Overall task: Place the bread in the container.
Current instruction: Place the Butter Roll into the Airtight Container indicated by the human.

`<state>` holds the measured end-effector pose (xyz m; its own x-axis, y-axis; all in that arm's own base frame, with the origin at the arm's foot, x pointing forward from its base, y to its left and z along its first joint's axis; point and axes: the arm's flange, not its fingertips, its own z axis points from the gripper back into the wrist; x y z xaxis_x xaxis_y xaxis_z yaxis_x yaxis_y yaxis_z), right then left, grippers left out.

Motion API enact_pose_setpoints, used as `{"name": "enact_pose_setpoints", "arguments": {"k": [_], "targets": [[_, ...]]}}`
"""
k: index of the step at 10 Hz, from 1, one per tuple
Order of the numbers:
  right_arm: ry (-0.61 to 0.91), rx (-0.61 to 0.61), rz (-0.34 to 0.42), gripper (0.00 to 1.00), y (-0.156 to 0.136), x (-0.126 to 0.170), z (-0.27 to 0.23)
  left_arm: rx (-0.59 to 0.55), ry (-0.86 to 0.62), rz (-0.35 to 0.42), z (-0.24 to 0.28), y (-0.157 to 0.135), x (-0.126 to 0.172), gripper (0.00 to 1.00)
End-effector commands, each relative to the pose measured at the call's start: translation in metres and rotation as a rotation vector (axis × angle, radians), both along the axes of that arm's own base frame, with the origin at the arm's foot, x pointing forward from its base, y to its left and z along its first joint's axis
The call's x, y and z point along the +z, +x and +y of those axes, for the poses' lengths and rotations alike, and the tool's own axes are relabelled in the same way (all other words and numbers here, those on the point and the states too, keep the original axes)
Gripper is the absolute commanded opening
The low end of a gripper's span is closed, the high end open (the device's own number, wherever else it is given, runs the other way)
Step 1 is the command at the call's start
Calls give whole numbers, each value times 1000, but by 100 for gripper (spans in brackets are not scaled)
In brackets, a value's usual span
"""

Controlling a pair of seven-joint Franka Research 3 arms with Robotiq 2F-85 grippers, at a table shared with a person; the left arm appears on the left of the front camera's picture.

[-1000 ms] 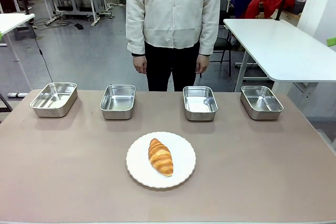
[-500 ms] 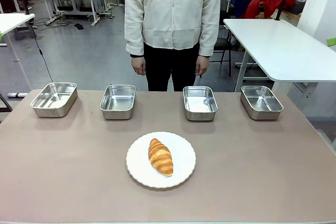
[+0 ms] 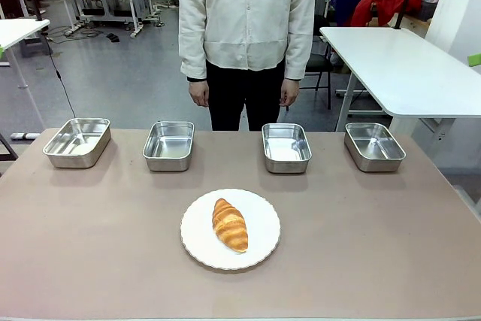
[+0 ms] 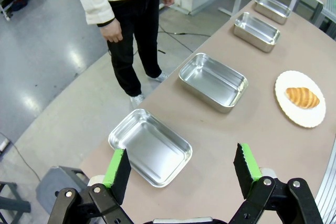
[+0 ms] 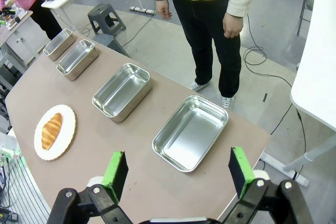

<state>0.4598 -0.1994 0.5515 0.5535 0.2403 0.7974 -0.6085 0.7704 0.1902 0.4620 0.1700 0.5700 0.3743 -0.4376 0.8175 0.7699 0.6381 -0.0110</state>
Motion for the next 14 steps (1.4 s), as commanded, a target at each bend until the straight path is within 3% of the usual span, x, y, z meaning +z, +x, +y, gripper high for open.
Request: {"name": "enact_pose_setpoints", "arguments": {"k": [1, 14], "targets": [[1, 1, -3, 100, 0, 1, 1, -9, 1, -5, 1, -1, 0, 100], [1, 1, -3, 100, 0, 1, 1, -9, 1, -5, 1, -1, 0, 100]]}}
